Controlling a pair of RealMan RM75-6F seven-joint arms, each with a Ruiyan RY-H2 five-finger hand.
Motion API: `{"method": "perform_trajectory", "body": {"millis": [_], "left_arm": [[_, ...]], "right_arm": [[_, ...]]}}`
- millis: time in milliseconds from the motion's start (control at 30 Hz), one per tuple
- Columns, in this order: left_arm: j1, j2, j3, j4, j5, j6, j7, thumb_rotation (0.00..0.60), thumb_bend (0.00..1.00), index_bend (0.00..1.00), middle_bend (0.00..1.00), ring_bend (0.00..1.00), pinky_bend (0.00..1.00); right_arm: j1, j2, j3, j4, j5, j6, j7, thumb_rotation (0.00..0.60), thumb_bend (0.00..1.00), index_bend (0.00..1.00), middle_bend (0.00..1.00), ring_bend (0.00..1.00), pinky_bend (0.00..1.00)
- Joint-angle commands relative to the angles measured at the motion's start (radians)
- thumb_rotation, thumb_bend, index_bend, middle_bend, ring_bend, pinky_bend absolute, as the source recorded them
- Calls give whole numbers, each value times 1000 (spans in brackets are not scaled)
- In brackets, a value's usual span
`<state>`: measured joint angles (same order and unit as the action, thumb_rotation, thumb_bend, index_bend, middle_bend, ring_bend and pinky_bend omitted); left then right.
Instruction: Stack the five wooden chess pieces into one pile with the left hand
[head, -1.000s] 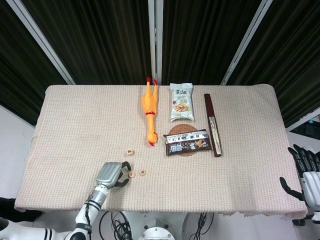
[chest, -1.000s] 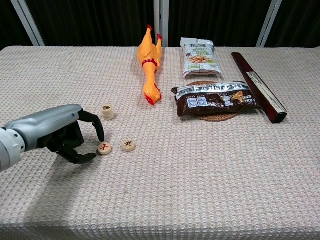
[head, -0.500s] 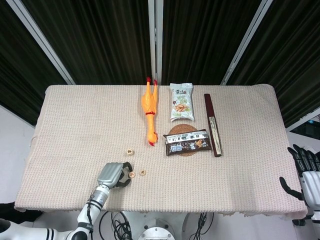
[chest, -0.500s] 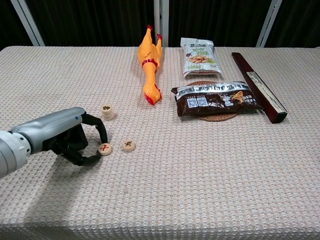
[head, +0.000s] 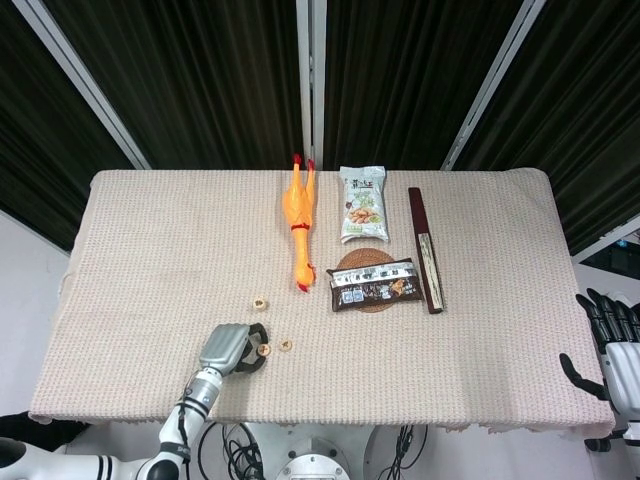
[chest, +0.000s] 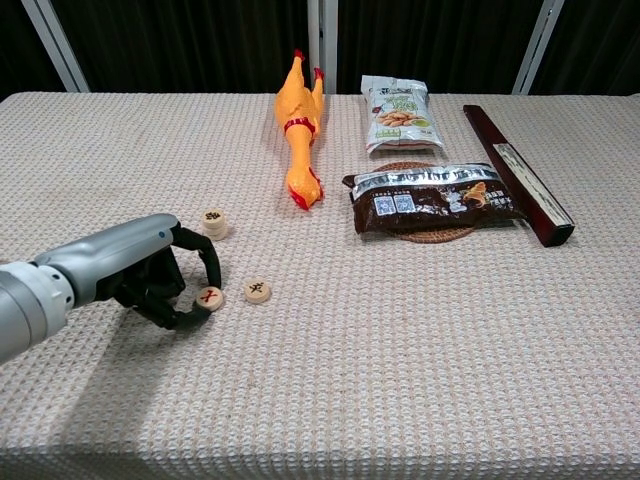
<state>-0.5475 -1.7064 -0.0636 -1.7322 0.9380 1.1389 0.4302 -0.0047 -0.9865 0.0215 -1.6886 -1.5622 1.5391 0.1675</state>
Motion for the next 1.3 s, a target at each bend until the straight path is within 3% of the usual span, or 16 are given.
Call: {"method": "perform_trajectory", "body": {"millis": [33, 567, 767, 1300], "left_arm": [[1, -1, -2, 1, -2, -1, 0, 600, 291, 478, 1000, 1000, 1000], [-1, 51, -25, -75, 14, 33, 50, 600, 291, 494, 1000, 1000, 1000], [-18, 84, -73, -100, -19, 34, 61, 600, 292, 494, 1000, 1000, 1000], [-110, 85, -174, -26, -149, -18, 87, 600, 292, 490, 1000, 1000, 1000]], "right_arm": [[0, 0, 0, 0, 0, -1, -1, 600, 293, 0, 0, 0, 0], [-1, 0, 0, -1, -2, 2, -1, 600, 294, 0, 0, 0, 0], [1, -1, -1, 0, -1, -2, -2, 600, 294, 0, 0, 0, 0], [5, 0, 4, 1, 13, -12, 0, 600, 293, 0, 0, 0, 0]]}}
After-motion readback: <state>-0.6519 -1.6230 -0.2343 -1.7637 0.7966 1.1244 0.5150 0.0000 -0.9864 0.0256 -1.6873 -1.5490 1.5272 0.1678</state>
